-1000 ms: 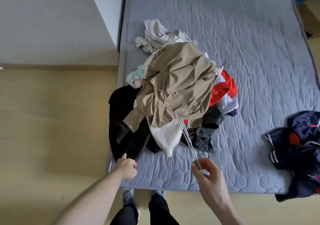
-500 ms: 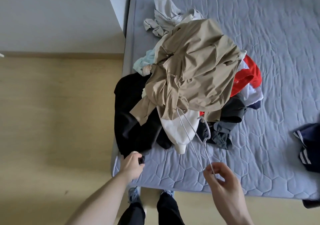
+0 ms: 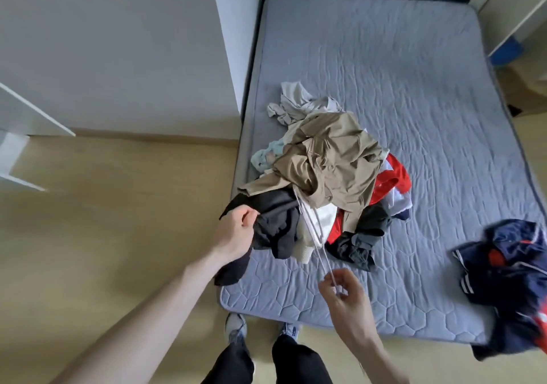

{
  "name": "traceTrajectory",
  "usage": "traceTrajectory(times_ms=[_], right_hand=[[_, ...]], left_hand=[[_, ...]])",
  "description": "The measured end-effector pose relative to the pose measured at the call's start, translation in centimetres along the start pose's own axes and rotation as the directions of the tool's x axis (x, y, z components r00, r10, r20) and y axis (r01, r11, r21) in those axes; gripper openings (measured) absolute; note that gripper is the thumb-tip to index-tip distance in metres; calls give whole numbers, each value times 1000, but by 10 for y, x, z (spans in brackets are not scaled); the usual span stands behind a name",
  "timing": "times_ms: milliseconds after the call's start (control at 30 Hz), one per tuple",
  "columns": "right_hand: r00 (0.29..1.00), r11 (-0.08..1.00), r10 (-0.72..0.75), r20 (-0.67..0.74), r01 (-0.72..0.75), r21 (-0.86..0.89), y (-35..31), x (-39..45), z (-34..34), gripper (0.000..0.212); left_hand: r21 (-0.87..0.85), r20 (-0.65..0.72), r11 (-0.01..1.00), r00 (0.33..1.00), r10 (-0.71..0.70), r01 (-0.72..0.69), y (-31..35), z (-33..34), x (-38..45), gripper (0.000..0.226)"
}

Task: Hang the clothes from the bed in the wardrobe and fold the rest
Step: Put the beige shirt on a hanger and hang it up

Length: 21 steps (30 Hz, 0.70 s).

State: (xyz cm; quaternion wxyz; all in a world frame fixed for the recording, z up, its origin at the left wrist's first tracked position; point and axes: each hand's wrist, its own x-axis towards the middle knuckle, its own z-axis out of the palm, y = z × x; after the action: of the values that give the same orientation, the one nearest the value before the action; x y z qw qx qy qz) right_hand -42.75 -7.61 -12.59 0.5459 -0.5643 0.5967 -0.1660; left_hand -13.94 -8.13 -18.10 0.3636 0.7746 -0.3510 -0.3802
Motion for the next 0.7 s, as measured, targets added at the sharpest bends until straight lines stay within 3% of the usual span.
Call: traceTrajectory(times_ms=[133,233,333,500,600,700], right_hand=[[997,998,-55,-59,56,19,-24,-20,2,14],[989,998,-20,-145,28,53,-23,-32,3,16],[974,998,23,-227,-12,54,-15,-41,1,18],[940,989,143,-311,-120,91,16,-52,-20,22],[935,983,180,-304,-163,80,32,-45,-43,19],[945,982,188,-268,-178,64,41,-24,-66,18]], left_hand=[[16,59,983,982,179,-180,56,-26,-5,30],[185,191,954,961,202,-238,71,-36,-11,34],[466,326,864,945,35,-192,43,-35,-16,25],[680,315,733,897,-309,14,-19,-29,-28,10],[729,306,683,866,-394,53,-26,-16,-27,19],[729,295,682,870,-394,61,-10,10,-13,23]])
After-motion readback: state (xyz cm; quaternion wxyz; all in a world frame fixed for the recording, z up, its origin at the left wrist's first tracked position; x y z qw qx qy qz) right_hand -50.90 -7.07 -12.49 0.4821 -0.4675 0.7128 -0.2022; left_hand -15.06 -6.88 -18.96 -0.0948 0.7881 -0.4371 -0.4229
